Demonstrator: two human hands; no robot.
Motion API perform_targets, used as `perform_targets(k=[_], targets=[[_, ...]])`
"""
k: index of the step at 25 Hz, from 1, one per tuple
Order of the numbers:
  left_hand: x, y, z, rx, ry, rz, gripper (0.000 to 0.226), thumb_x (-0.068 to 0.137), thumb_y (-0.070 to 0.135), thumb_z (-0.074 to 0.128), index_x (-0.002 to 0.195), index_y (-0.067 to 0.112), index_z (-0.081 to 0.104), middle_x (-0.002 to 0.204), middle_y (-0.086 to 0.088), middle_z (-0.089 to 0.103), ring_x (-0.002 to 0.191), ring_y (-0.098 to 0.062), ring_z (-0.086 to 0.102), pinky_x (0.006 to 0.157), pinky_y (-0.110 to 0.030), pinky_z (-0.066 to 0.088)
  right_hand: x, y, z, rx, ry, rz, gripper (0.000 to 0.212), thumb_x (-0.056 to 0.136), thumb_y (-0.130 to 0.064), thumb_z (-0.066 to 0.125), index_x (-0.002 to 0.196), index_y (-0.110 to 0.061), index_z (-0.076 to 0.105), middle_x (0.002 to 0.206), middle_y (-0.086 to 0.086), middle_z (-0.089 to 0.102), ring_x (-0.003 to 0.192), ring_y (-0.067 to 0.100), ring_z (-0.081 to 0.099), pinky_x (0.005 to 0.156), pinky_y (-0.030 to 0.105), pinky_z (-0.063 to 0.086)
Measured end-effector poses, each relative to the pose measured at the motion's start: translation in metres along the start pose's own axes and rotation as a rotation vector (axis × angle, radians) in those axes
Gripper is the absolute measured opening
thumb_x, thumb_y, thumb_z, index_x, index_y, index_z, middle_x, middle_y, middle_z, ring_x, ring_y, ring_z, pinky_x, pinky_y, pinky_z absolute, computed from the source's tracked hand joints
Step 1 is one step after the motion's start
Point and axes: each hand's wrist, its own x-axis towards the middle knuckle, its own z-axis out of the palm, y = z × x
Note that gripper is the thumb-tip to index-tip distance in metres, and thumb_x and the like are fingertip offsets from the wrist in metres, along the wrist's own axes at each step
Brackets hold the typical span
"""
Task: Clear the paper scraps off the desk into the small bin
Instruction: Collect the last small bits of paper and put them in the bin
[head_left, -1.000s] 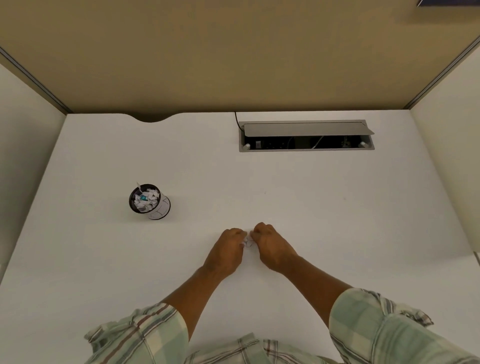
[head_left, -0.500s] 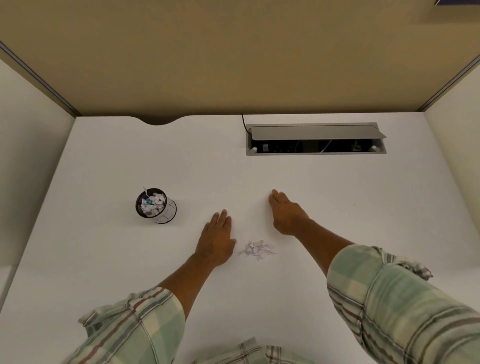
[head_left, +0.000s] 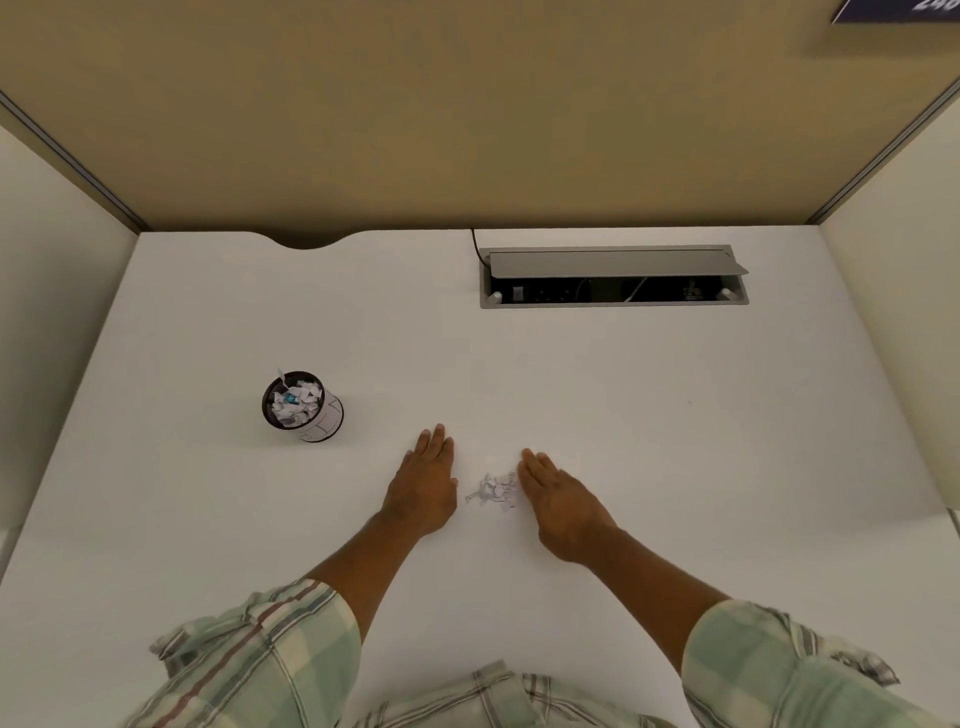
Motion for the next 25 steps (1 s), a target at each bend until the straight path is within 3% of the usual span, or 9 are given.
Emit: perform_targets(k=[3, 5, 8, 13, 15, 17, 19, 22, 25], targets=[[-0.015, 0.007, 0.01, -0.038, 0.005, 0.008, 0.07, 0.105, 0.029, 0.045, 0.162, 0.007, 0.012, 0.172, -0.007, -0.005, 0.16, -0.026, -0.004, 0.13, -0.043, 0.011, -0.014, -0.003, 0.015, 0.084, 0.01, -0.027, 0.076, 0.09, 0.004, 0.036, 0.159, -0.005, 0.005, 0.168, 0.008, -0.005, 0.156, 0.024, 0.001, 0.125, 0.03, 0.009], [-0.025, 0.01, 0.014, -0.09, 0.061, 0.026, 0.069, 0.104, 0.031, 0.05, 0.161, 0.008, 0.019, 0.172, -0.007, 0.007, 0.16, -0.026, 0.005, 0.129, -0.039, 0.015, -0.016, -0.002, 0.016, 0.235, 0.073, 0.032, 0.065, 0.099, -0.005, 0.04, 0.158, -0.006, 0.015, 0.168, 0.008, 0.01, 0.155, 0.022, 0.012, 0.122, 0.023, 0.009], [-0.033, 0.014, 0.016, -0.204, 0.159, 0.037, 0.062, 0.1, 0.029, 0.059, 0.155, 0.009, 0.037, 0.157, -0.009, 0.04, 0.145, -0.027, 0.037, 0.119, -0.035, 0.035, -0.011, -0.002, 0.006, 0.368, 0.187, 0.219, 0.062, 0.099, -0.021, 0.056, 0.154, -0.01, 0.03, 0.152, 0.008, 0.037, 0.14, 0.025, 0.039, 0.116, 0.029, 0.033], [-0.026, 0.031, 0.021, -0.45, 0.125, -0.106, 0.061, 0.091, 0.024, 0.075, 0.145, 0.011, 0.051, 0.134, -0.009, 0.059, 0.126, -0.025, 0.058, 0.106, -0.036, 0.051, 0.006, -0.018, 0.006, 0.37, 0.049, 0.298, 0.074, 0.088, -0.025, 0.073, 0.151, -0.016, 0.034, 0.135, 0.006, 0.039, 0.119, 0.024, 0.054, 0.099, 0.028, 0.048], [-0.019, 0.038, 0.02, -0.478, 0.135, -0.13, 0.05, 0.087, 0.019, 0.079, 0.133, 0.007, 0.062, 0.123, -0.011, 0.066, 0.116, -0.028, 0.063, 0.098, -0.036, 0.054, 0.015, -0.028, 0.008, 0.392, 0.059, 0.283, 0.066, 0.086, -0.022, 0.073, 0.145, -0.017, 0.042, 0.13, 0.008, 0.042, 0.11, 0.026, 0.057, 0.09, 0.03, 0.051], [-0.012, 0.04, 0.02, -0.521, 0.16, -0.105, 0.018, 0.085, 0.012, 0.078, 0.099, 0.003, 0.071, 0.101, -0.017, 0.072, 0.098, -0.036, 0.068, 0.083, -0.041, 0.056, 0.023, -0.038, 0.007, 0.422, 0.088, 0.285, 0.051, 0.087, -0.016, 0.067, 0.135, -0.016, 0.051, 0.125, 0.011, 0.046, 0.103, 0.032, 0.059, 0.081, 0.036, 0.052], [-0.007, 0.039, 0.02, -0.497, 0.147, -0.106, 0.014, 0.085, 0.01, 0.076, 0.075, 0.004, 0.067, 0.081, -0.015, 0.072, 0.082, -0.033, 0.07, 0.072, -0.041, 0.056, 0.029, -0.043, 0.008, 0.417, 0.11, 0.28, 0.034, 0.09, -0.017, 0.06, 0.124, -0.014, 0.057, 0.114, 0.007, 0.05, 0.092, 0.027, 0.06, 0.075, 0.035, 0.053], [-0.002, 0.037, 0.023, -0.476, 0.138, -0.102, 0.019, 0.089, 0.012, 0.072, 0.072, 0.004, 0.073, 0.07, -0.011, 0.072, 0.065, -0.021, 0.064, 0.069, -0.044, 0.058, 0.033, -0.045, 0.011, 0.374, 0.108, 0.258, 0.021, 0.095, -0.025, 0.054, 0.11, -0.012, 0.061, 0.094, -0.004, 0.052, 0.074, 0.012, 0.056, 0.066, 0.025, 0.05], [-0.002, 0.041, 0.027, -0.439, 0.137, -0.116, 0.016, 0.093, 0.017, 0.07, 0.084, 0.008, 0.08, 0.078, -0.008, 0.077, 0.071, -0.019, 0.068, 0.071, -0.032, 0.058, 0.038, -0.048, 0.013, 0.3, 0.129, 0.258, 0.013, 0.095, -0.015, 0.054, 0.102, -0.012, 0.064, 0.098, 0.002, 0.052, 0.08, 0.021, 0.059, 0.067, 0.03, 0.049]])
